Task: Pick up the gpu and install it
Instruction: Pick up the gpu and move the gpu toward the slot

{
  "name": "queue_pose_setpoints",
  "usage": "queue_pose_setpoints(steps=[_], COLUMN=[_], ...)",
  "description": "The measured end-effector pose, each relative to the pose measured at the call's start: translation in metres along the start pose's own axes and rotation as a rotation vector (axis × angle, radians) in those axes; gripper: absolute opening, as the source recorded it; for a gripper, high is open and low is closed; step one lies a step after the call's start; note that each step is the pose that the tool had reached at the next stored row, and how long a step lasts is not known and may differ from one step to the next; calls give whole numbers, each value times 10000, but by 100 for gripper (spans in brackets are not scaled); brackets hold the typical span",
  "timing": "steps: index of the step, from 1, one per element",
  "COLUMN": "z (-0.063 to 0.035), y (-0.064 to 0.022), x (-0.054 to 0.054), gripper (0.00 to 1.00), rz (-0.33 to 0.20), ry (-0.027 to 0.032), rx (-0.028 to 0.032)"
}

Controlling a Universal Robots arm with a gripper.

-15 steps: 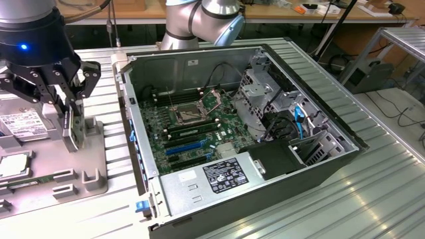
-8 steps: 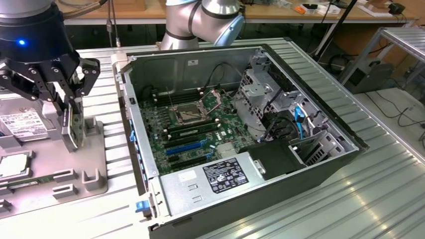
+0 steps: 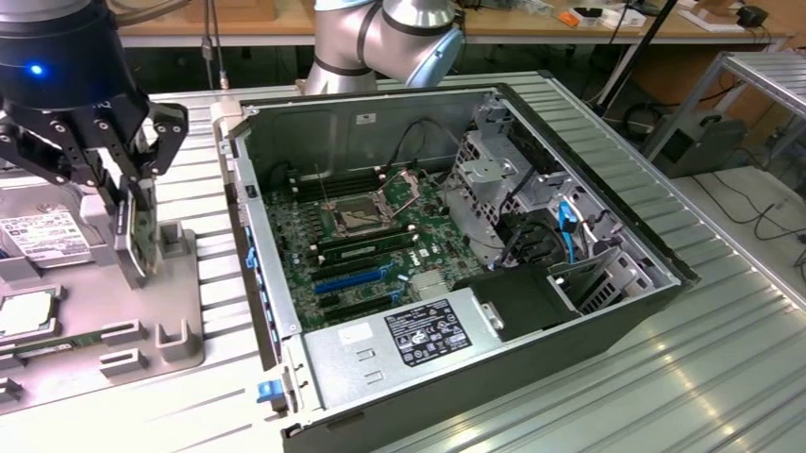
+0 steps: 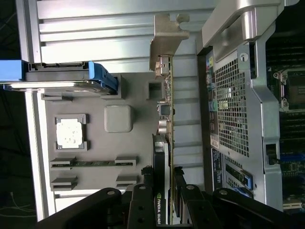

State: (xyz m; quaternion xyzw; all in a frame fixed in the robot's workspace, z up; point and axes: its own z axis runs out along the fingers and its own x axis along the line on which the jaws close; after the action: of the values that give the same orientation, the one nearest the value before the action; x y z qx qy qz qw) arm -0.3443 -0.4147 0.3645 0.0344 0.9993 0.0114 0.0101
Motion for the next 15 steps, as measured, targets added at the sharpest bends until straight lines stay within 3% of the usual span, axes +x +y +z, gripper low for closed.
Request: queue_pose_setpoints(steps=[15], z=[-110], y=[21], x=[-1], gripper=[27], rz=[-1], ry=[-3], rx=[39])
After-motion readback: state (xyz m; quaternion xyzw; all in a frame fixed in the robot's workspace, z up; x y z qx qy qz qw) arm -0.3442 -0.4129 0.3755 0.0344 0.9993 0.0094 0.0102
